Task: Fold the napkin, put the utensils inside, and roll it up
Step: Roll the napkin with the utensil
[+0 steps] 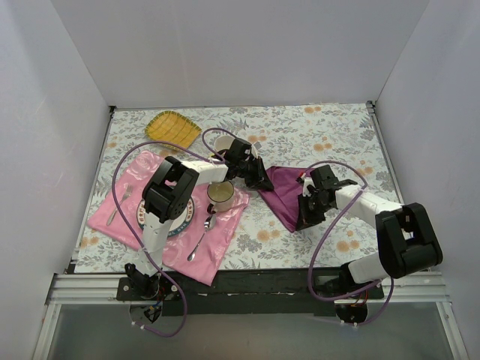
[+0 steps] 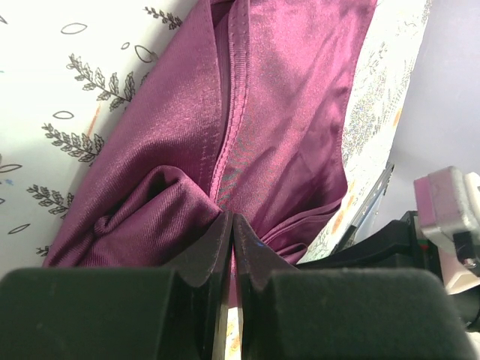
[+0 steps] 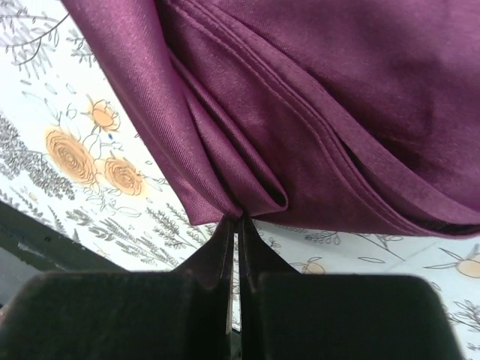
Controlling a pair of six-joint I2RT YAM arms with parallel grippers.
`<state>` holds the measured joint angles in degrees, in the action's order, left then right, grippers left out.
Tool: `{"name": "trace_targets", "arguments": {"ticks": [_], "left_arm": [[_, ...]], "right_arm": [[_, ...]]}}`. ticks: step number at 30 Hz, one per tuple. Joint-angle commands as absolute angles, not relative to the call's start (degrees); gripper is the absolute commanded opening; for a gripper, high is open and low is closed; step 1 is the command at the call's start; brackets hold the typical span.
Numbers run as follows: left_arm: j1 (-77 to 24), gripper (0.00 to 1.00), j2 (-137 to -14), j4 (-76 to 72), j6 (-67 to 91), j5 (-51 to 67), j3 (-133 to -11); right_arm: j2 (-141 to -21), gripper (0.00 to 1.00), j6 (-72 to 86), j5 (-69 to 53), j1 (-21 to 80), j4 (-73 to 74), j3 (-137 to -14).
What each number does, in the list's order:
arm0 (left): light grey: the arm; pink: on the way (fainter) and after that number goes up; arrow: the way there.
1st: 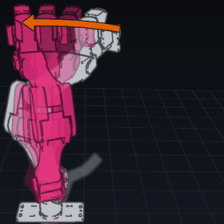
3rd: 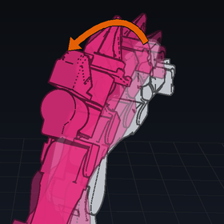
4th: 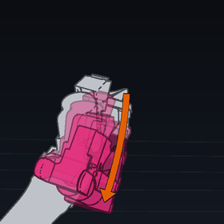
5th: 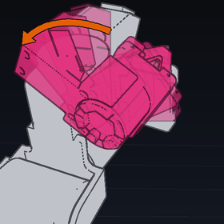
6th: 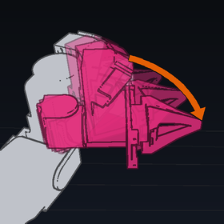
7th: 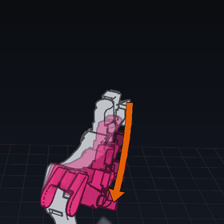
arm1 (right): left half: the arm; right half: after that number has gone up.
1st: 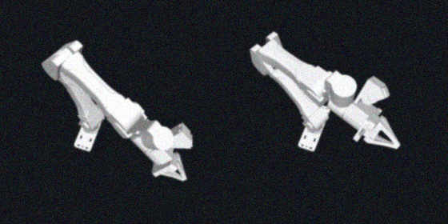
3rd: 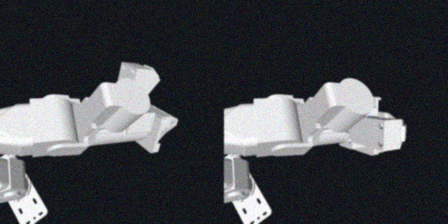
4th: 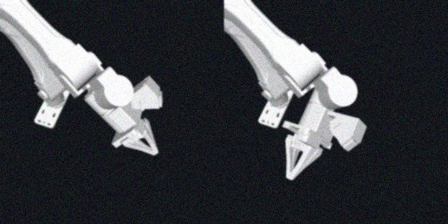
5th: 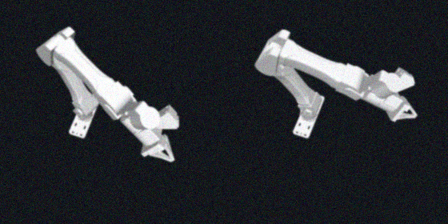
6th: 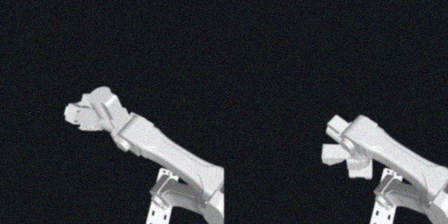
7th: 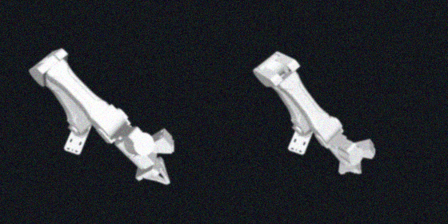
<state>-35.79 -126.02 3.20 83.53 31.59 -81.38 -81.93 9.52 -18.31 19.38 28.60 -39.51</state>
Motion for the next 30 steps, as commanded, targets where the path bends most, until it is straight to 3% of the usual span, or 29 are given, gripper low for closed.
{"name": "trace_targets", "arguments": {"ticks": [1, 4, 5, 11, 21, 30], "left_arm": [[-34.28, 0.05, -130.25, 10.02, 79.37, 23.91, -79.63], [-34.19, 0.05, -130.17, 10.11, 79.19, 24.08, -79.89], [-34.19, 0.05, -130.25, 10.19, 79.19, 24.26, -79.98], [-34.19, 0.05, -130.87, 10.72, 79.98, 25.31, -80.59], [-33.05, 0.05, -132.45, 13.36, 82.0, 25.84, -80.77], [-32.61, 0.05, -132.72, 13.45, 82.09, 27.51, -81.12]], "right_arm": [[-82.27, 0.04, 7.92, -9.58, 19.25, 27.77, -42.18], [-78.59, 0.23, 6.51, -7.92, 20.65, 30.05, -44.72], [-77.18, 0.35, 6.33, -7.04, 21.44, 30.58, -45.69], [-71.71, 0.55, 3.96, 1.39, 32.59, 26.74, -50.01], [-86.83, 0.62, -4.65, 21.42, 48.94, 12.76, -51.42], [-95.44, 0.64, -9.23, 31.45, 51.68, 6.42, -48.52]]}}
